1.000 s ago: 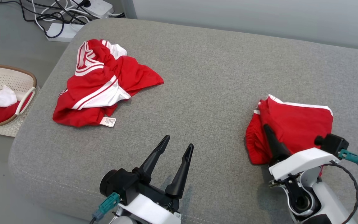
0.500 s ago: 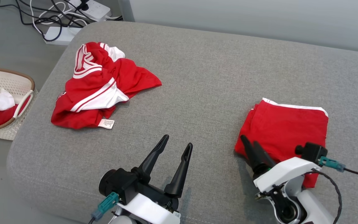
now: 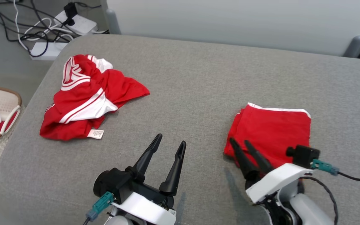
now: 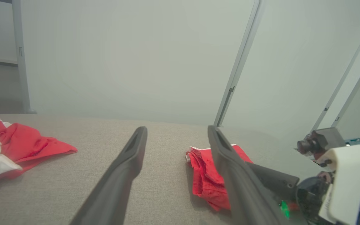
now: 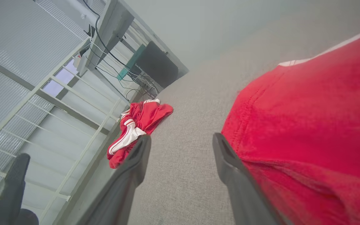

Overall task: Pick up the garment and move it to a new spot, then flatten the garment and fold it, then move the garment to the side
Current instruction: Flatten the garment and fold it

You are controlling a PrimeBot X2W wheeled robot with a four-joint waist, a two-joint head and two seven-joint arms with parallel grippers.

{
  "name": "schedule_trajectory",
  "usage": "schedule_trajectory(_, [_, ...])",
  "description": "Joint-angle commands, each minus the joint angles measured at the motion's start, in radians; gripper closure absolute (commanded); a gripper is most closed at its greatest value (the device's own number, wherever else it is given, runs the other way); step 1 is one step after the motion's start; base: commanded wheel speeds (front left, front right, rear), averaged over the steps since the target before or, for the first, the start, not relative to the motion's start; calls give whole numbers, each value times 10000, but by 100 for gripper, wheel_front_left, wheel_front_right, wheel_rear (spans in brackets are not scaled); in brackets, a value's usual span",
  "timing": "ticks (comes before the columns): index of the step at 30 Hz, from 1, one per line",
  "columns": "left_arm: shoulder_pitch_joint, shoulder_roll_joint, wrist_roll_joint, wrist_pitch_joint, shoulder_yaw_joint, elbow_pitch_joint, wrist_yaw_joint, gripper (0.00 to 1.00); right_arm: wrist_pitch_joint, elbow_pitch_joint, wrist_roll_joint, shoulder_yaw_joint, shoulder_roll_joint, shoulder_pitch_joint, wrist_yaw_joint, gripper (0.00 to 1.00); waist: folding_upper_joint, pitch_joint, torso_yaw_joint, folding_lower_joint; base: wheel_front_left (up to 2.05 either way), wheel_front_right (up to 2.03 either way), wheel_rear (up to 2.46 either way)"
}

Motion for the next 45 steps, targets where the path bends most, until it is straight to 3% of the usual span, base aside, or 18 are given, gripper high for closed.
schedule_trajectory(1, [-124,8,42,-88,381,-186,91,0,-239,-384,-334,124,-143,15,44,0,0,-170,-169,0,0,0,0])
schedule_trajectory(10, [283,8,325,-88,1056,-70,357,0,-981,-591,-3445,-773,-1003,200,44,0,0,-777,-837,0,0,0,0])
schedule_trajectory(18, [542,8,566,-88,2059,-131,739,0,-1291,-731,-5531,-2029,-870,596,44,0,0,-1051,-1358,0,0,0,0])
schedule_trajectory(26, [802,8,800,-88,2707,-249,676,0,-1357,-1721,-6185,-2843,-722,1327,44,0,0,-1128,-1757,0,0,0,0])
schedule_trajectory(30, [915,8,945,-88,2884,-88,425,0,-1360,-2174,-6192,-2952,-755,2024,44,0,0,-1152,-1846,0,0,0,0])
schedule_trajectory(45, [1400,8,1120,-88,2910,-152,273,0,-1362,-2400,-6256,-3285,-750,3079,44,0,0,-1189,-1788,0,0,0,0])
